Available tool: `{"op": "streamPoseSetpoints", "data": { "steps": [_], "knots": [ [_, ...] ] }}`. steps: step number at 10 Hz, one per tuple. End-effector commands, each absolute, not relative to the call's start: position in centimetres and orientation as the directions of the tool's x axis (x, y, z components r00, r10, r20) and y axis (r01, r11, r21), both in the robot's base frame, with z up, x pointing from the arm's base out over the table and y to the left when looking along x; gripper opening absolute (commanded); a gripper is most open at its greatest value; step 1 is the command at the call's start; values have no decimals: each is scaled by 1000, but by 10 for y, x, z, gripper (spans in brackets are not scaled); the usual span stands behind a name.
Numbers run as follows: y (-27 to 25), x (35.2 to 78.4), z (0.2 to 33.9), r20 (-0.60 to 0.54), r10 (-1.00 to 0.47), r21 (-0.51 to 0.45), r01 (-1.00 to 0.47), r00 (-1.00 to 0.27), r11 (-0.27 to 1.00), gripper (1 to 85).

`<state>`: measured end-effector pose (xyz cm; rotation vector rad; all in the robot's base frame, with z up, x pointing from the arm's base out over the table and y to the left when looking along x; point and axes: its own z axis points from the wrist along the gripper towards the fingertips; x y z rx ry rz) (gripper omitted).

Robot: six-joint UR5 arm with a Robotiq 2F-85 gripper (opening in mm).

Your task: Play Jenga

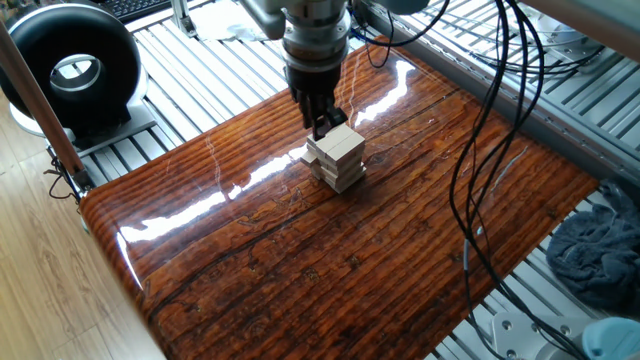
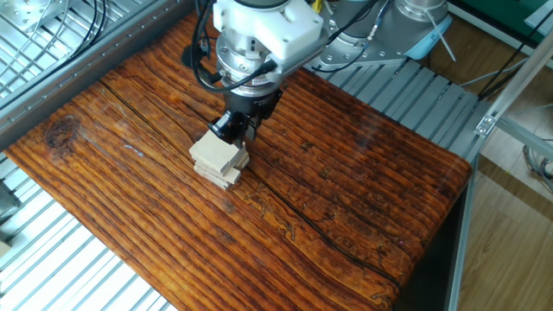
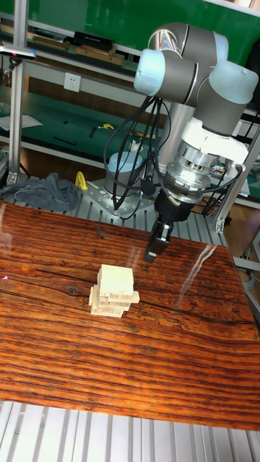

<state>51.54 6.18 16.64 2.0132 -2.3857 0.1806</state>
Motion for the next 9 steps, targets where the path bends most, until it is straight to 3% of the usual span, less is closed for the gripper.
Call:
{"op": "streamPoseSetpoints", "data": {
  "steps": [1,5,9],
  "knots": [
    [64,512,167,77,-980,-65,-981,-185,180,310],
    [56,532,162,79,-996,-73,-996,-51,45,313],
    [77,545,157,1,-999,-80,-996,36,-36,333]
  ]
}}
